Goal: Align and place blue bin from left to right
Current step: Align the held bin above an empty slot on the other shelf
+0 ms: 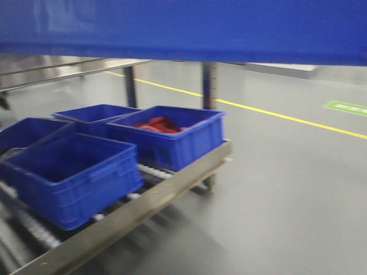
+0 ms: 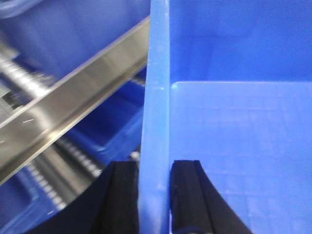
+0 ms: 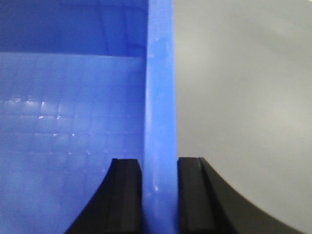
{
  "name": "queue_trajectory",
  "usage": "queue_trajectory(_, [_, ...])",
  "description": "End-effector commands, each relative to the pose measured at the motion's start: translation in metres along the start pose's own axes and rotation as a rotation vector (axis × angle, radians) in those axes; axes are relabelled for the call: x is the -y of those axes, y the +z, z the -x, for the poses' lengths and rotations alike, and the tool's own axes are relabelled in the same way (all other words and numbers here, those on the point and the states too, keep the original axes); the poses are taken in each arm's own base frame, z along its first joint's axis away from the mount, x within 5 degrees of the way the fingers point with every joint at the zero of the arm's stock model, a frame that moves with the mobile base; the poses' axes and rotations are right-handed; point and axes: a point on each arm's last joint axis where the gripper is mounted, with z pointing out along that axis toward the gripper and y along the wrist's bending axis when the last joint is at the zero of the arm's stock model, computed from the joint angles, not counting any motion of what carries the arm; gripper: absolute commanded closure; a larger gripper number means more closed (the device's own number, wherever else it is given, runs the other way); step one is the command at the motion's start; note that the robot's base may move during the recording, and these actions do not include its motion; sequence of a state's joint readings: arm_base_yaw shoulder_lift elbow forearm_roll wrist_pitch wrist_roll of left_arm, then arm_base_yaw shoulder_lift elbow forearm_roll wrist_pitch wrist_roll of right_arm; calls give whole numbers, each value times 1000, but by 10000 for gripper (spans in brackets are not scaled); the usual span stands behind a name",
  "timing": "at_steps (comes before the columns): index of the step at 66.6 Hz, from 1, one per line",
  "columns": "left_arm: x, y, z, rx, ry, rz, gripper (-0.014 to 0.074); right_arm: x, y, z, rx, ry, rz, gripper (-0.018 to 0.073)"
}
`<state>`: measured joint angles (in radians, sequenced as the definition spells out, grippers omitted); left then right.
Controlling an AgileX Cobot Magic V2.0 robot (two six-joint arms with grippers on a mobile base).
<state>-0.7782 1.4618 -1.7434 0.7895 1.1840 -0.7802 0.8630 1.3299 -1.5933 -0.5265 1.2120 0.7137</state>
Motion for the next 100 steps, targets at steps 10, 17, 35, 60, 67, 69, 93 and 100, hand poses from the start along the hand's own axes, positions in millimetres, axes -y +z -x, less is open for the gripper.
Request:
queue_trajectory(10, [14,-11,14,141,-26,-167,707,-18,-7,13,151,8,187,638])
queue_trajectory(17, [14,-11,14,141,-26,-167,707,-18,-7,13,151,8,187,638])
queue_trajectory(35, [14,-11,14,141,-26,-167,707,-18,-7,13,151,8,187,638])
queue_trajectory(60, [14,-11,14,141,-26,-167,707,-18,-7,13,151,8,187,638])
queue_trajectory(67, [14,-11,14,141,-26,-167,707,-18,-7,13,151,8,187,638])
queue_trajectory(69, [14,-11,14,141,-26,-167,707,-18,-7,13,151,8,187,638])
queue_trajectory(93, [14,-11,14,141,-26,-167,707,-18,-7,13,151,8,187,638])
queue_trajectory(100, [14,-11,14,141,-26,-167,707,-18,-7,13,151,8,187,638])
